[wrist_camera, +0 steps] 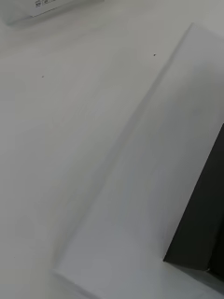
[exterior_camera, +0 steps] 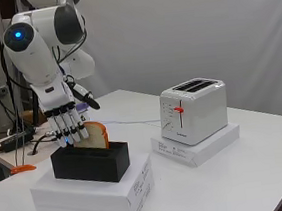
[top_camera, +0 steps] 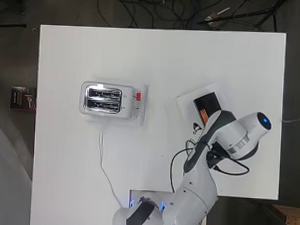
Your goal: Teleoperate dual arm-hand system to toast a bread
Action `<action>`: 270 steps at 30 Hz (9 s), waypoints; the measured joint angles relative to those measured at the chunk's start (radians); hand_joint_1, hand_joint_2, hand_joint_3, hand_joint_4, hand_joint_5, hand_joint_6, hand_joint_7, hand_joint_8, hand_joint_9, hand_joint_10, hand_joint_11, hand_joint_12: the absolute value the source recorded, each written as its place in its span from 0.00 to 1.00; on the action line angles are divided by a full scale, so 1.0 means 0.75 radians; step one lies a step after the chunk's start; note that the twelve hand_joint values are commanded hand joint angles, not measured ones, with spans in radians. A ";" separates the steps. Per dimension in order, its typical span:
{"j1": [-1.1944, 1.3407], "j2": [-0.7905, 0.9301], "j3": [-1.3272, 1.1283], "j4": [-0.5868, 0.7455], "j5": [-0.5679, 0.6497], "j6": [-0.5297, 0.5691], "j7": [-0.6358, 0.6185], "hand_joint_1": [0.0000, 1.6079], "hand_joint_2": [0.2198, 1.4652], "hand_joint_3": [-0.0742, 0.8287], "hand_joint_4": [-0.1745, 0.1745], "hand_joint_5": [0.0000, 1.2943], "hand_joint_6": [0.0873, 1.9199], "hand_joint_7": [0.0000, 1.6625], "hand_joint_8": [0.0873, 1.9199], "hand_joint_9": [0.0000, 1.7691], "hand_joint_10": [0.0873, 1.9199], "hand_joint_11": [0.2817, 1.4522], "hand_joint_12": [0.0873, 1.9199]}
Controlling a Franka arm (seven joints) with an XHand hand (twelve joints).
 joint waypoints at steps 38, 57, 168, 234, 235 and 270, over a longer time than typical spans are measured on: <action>-0.022 -0.310 0.108 -0.416 -0.114 0.461 0.113 0.84 0.66 0.07 0.12 0.74 0.47 0.77 0.17 0.76 0.23 0.35 0.29; -0.038 -0.597 0.194 -0.424 -0.122 0.529 0.183 0.87 0.64 0.08 0.00 0.70 0.47 0.83 0.04 0.77 0.27 0.35 0.32; 0.179 -0.169 0.849 0.139 0.076 0.438 -0.425 0.82 0.69 0.08 0.00 0.67 0.50 0.75 0.29 0.73 0.23 0.43 0.07; 0.221 -0.226 0.923 0.072 0.099 0.393 -0.337 0.86 0.69 0.08 0.00 0.62 0.58 0.70 0.29 0.65 0.40 0.42 0.00; 0.221 -0.224 0.923 0.070 0.099 0.396 -0.338 0.86 0.69 0.08 0.00 0.62 0.58 0.70 0.29 0.65 0.40 0.42 0.00; 0.223 -0.134 0.958 0.010 0.102 0.430 -0.307 0.86 0.69 0.08 0.00 0.61 0.58 0.69 0.29 0.65 0.41 0.48 0.00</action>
